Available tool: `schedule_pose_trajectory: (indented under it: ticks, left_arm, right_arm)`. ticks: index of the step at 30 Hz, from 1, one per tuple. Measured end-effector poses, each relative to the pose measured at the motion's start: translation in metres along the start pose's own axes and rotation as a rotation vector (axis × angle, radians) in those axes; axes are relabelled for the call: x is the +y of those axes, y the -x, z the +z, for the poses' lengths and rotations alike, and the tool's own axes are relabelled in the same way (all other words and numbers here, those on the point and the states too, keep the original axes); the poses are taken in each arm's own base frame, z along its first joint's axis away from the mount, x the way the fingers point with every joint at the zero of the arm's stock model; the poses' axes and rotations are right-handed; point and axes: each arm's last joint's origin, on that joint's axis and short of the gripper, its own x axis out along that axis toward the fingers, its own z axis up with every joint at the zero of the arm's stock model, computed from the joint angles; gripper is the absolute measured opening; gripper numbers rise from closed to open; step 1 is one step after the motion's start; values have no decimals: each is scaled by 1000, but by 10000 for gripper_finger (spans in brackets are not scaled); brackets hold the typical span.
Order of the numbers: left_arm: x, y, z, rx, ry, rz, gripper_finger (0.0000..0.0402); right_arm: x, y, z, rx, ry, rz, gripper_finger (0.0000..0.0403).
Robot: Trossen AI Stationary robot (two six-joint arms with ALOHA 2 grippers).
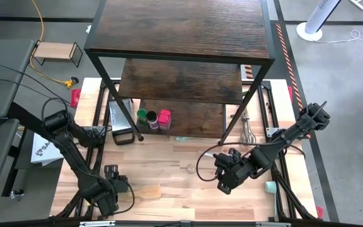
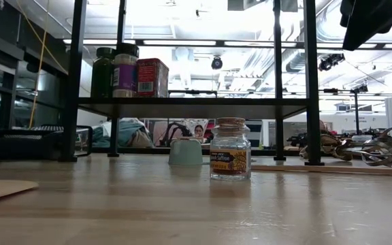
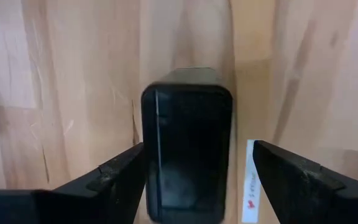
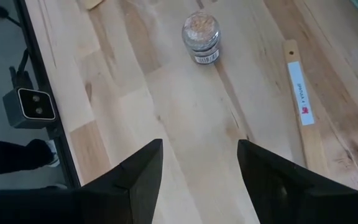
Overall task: Shelf spices
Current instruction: Put the green seasoning can onto the shelf
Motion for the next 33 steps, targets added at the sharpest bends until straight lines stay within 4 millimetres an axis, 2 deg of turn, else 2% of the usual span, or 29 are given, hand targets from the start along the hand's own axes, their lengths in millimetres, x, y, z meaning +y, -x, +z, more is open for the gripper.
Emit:
schedule_pose_trajectory:
  ticks: [5, 8, 11, 15, 16, 17, 22, 27, 29, 33]
  left_arm:
    - [0, -7, 4, 4, 55, 29, 276]
    - [0, -8, 6, -21, 65, 32, 253]
    - [-1, -8, 7, -29, 42, 25, 211]
    - [4, -8, 13, -6, 62, 30, 123]
    - [6, -9, 16, -4, 79, 28, 107]
    - [8, -9, 21, -8, 97, 24, 107]
    - [19, -1, 61, -142, 198, -60, 107]
    - [38, 30, 124, -385, 236, -118, 107]
    - [53, 48, 149, -502, 266, -92, 107]
    - [96, 85, 190, -681, 365, 34, 107]
  right_arm:
    - [0, 0, 0, 0, -2, 0, 204]
    - [0, 0, 0, 1, -1, 1, 204]
    - [0, 0, 0, 4, -2, 3, 204]
    - [0, 0, 0, 5, -1, 3, 204]
    - [0, 0, 0, 5, -1, 3, 204]
    - [0, 0, 0, 5, -3, 3, 204]
    - [-1, 0, -1, 28, -38, 1, 204]
    - [-1, 1, -7, 91, -35, 3, 204]
    - [-2, 2, -10, 106, -57, -12, 204]
    - [0, 4, -15, 98, -101, -31, 204]
